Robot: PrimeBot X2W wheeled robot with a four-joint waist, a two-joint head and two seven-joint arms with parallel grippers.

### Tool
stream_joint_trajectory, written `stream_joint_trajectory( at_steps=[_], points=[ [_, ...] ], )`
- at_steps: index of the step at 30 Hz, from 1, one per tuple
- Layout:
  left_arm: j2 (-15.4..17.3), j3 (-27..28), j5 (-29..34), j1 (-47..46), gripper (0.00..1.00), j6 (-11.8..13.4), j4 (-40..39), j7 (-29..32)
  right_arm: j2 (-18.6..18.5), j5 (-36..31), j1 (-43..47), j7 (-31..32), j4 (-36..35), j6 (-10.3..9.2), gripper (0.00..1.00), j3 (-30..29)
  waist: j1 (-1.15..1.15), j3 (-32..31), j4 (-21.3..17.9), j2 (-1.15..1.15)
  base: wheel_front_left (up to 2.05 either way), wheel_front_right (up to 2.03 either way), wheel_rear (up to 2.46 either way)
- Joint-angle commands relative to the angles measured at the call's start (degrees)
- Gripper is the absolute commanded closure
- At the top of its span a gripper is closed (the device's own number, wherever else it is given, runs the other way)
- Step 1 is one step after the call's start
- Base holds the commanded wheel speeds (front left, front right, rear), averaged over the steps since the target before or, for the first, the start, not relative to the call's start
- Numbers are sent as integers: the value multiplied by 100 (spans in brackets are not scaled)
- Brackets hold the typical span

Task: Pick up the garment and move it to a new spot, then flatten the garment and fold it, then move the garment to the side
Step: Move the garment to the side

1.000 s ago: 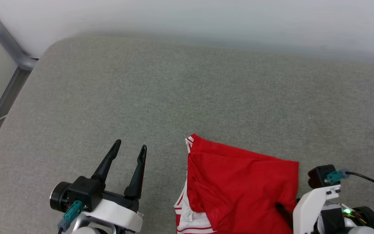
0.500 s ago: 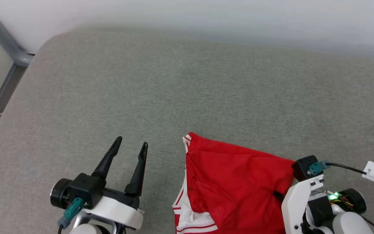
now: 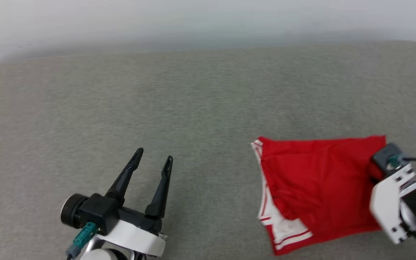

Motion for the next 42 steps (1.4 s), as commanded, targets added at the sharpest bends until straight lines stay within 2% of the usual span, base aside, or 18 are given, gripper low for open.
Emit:
stream_joint_trajectory(
  at_steps=[1, 8, 14, 17, 22, 30, 31, 32, 37, 42],
  points=[
    [42, -1, 29, -106, 0, -9, -24, -12, -62, 44, -92, 17, -41, -9, 100, -11, 0, 210, -359, 0, 0, 0, 0],
    [259, -152, 121, -532, 0, -9, -360, -12, -907, 346, -612, -193, 145, -8, 100, -272, 0, 873, -1019, 0, 0, 0, 0],
    [575, -302, 148, -982, 0, -9, -733, 62, -1300, 204, -1077, -873, 1025, -10, 100, -403, 0, 1487, -1259, 0, 0, 0, 0],
    [685, -321, 159, -1184, 0, -9, -949, 148, -1365, 17, -1312, -1298, 1647, -10, 100, -585, 0, 1769, -1255, 0, 0, 0, 0],
    [811, -266, 46, -1418, 0, -9, -1341, 335, -1165, -187, -1691, -1901, 2665, -10, 100, -1116, 0, 2163, -1150, 0, 0, 0, 0],
    [857, -262, 36, -1491, 0, 44, -1609, 442, -991, -657, -2082, -2434, 3795, -11, 100, -1561, 0, 2257, -952, 0, 0, 0, 0],
    [842, -275, 28, -1478, 0, 54, -1586, 422, -963, -701, -2118, -2490, 3871, -10, 65, -1604, 0, 2224, -929, 0, 0, 0, 0],
    [825, -286, 22, -1456, 0, 65, -1555, 404, -931, -736, -2149, -2537, 3931, -10, 0, -1654, 0, 2180, -908, 0, 0, 0, 0],
    [743, -310, -22, -1344, 0, 107, -1324, 252, -793, -902, -2240, -2682, 4003, -10, 0, -1812, 0, 1840, -802, 0, 0, 0, 0],
    [601, -260, -143, -1166, 0, 178, -976, 97, -482, -904, -2232, -2798, 3525, -10, 0, -1934, 0, 1306, -652, 0, 0, 0, 0]
  ],
)
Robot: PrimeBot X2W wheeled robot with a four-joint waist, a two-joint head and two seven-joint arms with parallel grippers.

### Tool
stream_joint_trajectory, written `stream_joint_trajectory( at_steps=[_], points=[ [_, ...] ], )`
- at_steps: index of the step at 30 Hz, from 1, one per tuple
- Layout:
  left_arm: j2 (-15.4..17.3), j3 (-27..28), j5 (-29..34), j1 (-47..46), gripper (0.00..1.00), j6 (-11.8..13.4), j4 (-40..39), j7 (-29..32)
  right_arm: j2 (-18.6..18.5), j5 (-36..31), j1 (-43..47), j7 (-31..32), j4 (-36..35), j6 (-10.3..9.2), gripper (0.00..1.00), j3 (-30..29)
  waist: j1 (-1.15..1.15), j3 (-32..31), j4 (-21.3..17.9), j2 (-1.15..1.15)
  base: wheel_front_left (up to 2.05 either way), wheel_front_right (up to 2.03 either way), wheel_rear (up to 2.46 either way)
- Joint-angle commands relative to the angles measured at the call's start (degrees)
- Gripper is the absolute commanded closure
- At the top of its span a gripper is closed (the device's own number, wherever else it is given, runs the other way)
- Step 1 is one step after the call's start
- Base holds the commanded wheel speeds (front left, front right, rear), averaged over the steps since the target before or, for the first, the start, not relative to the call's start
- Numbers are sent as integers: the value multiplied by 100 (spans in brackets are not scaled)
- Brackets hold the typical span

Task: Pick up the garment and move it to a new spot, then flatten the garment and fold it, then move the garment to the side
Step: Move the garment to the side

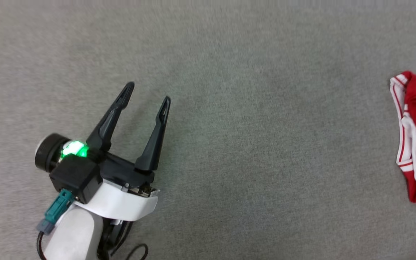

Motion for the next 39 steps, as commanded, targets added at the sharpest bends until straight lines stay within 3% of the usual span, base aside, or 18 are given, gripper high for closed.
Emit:
stream_joint_trajectory(
  at_steps=[1, 11, 17, 20, 28, 39],
  points=[
    [-36, 22, -22, 96, 0, 35, 76, -48, 120, 38, -2, -35, -164, -10, 0, -10, 0, -368, 150, 0, 0, 0, 0],
    [-250, 480, -102, 674, 0, 293, 639, -136, 1196, 553, 827, -265, -2240, -9, 0, -222, 0, -1415, 740, 0, 0, 0, 0],
    [-324, 806, -30, 1041, 0, 379, 810, -132, 1985, 990, 1518, -518, -3019, -8, 0, -384, 0, -1767, 1058, 0, 0, 0, 0],
    [-394, 886, 15, 1191, 0, 349, 888, -127, 2455, 1122, 1908, -688, -3172, -8, 0, -479, 0, -1885, 1196, 0, 0, 0, 0],
    [-579, 1161, 55, 1432, 0, 246, 1208, -128, 3165, 1068, 2733, -1364, -3154, -7, 0, -374, 0, -2055, 1341, 0, 0, 0, 0],
    [-793, 1444, 291, 1563, 0, 38, 1202, -128, 3430, 983, 2857, -1803, -2789, -7, 0, -202, 0, -2134, 1285, 0, 0, 0, 0]
  ],
)
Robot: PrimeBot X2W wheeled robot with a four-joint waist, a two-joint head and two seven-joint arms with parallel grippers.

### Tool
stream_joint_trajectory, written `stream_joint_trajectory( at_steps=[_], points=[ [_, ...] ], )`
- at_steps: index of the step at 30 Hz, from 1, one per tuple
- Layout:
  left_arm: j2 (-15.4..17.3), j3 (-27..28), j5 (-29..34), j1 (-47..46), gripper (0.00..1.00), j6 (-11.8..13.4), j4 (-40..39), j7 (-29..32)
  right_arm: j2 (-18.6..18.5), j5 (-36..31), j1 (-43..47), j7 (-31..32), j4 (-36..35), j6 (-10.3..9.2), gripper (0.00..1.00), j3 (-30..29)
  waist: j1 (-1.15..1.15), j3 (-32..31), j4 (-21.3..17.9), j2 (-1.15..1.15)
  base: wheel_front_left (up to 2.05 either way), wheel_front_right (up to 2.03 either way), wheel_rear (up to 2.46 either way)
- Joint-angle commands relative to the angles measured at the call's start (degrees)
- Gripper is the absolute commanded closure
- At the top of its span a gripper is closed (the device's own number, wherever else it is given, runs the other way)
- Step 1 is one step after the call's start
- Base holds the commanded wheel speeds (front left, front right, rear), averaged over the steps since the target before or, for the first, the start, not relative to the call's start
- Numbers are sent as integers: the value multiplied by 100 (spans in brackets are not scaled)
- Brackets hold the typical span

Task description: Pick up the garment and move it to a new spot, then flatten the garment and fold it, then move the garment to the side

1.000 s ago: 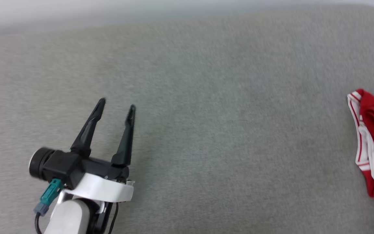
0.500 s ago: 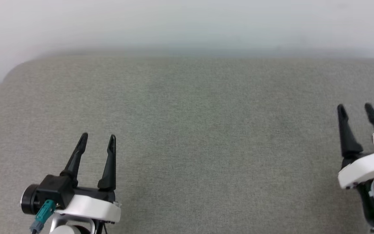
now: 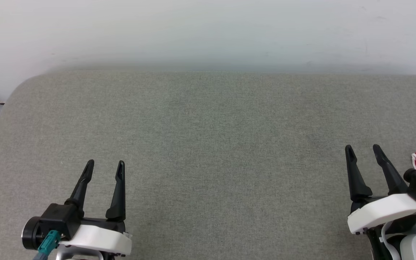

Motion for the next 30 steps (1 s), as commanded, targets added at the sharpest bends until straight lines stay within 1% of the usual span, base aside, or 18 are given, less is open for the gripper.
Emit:
stream_joint_trajectory(
  at_steps=[1, 12, 22, 23, 26, 30],
  points=[
    [3, 37, 35, 50, 0, -2, -19, -12, 27, -5, -27, -18, 5, -5, 0, 4, 1, -1, -4, 0, 0, 0, 0],
    [-156, 199, 60, 58, 0, -149, -20, -12, 67, -15, -69, -40, 40, -5, 0, 1, 1, -38, -34, 0, 0, 0, 0],
    [-238, 253, 82, 90, 0, -184, -30, -12, 83, -15, -24, -35, 11, -5, 0, 36, 1, -67, -50, 0, 0, 0, 0],
    [-215, 256, 79, 51, 100, -166, 1, 0, 59, -17, -16, -28, 46, 0, 100, 29, 1, -69, -50, 0, 0, 0, 0],
    [-226, 246, 75, 130, 100, -165, 174, 2, 64, -20, 81, -20, 218, 0, 100, 27, 1, -70, -51, 0, 0, 0, 0],
    [-227, 248, -371, 113, 100, -164, 225, 92, 68, 388, 50, 61, 308, 0, 100, -14, 1, -80, -59, 0, 0, 0, 0]
  ],
)
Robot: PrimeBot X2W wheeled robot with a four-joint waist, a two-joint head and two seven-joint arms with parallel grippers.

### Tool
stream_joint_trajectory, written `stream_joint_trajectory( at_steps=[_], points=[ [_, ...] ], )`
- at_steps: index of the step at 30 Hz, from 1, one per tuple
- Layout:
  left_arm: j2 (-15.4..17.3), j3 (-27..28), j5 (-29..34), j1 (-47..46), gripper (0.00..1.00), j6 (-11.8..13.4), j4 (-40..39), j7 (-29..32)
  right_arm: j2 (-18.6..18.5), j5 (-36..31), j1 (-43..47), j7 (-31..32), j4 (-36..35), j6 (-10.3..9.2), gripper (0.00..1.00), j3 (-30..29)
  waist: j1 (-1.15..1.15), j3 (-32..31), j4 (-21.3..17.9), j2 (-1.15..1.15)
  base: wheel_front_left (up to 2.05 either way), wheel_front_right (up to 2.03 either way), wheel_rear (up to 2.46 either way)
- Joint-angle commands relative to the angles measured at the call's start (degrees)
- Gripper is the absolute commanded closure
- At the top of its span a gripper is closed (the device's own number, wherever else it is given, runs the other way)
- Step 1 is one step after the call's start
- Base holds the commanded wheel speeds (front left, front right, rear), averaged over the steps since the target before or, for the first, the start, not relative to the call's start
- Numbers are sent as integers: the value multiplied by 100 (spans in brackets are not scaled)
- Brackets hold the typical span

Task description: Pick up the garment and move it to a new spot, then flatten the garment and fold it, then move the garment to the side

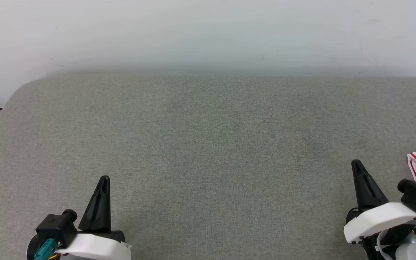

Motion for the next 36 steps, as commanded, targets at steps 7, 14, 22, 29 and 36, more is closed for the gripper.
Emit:
stream_joint_trajectory(
  at_steps=[7, 14, 22, 29, 36],
  points=[
    [22, 16, -1020, -172, 100, -3, 46, 213, 3, 958, -83, 114, -10, 0, 100, -42, 0, -21, -15, 0, 0, 0, 0],
    [29, 32, -1741, -245, 100, -8, 156, 376, 8, 1639, -91, 188, 43, -1, 100, -53, 0, -39, -28, 0, 0, 0, 0],
    [32, 59, -2671, -335, 100, -14, 281, 591, 15, 2526, -114, 292, 123, -1, 100, -77, 0, -65, -47, 0, 0, 0, 0],
    [30, 81, -3260, -390, 100, -17, 353, 734, 19, 3086, -128, 363, 178, -1, 100, -94, 0, -82, -61, 0, 0, 0, 0],
    [25, 102, -3728, -429, 100, -20, 411, 850, 23, 3538, -142, 419, 222, -1, 100, -109, 0, -98, -72, 0, 0, 0, 0]
  ],
)
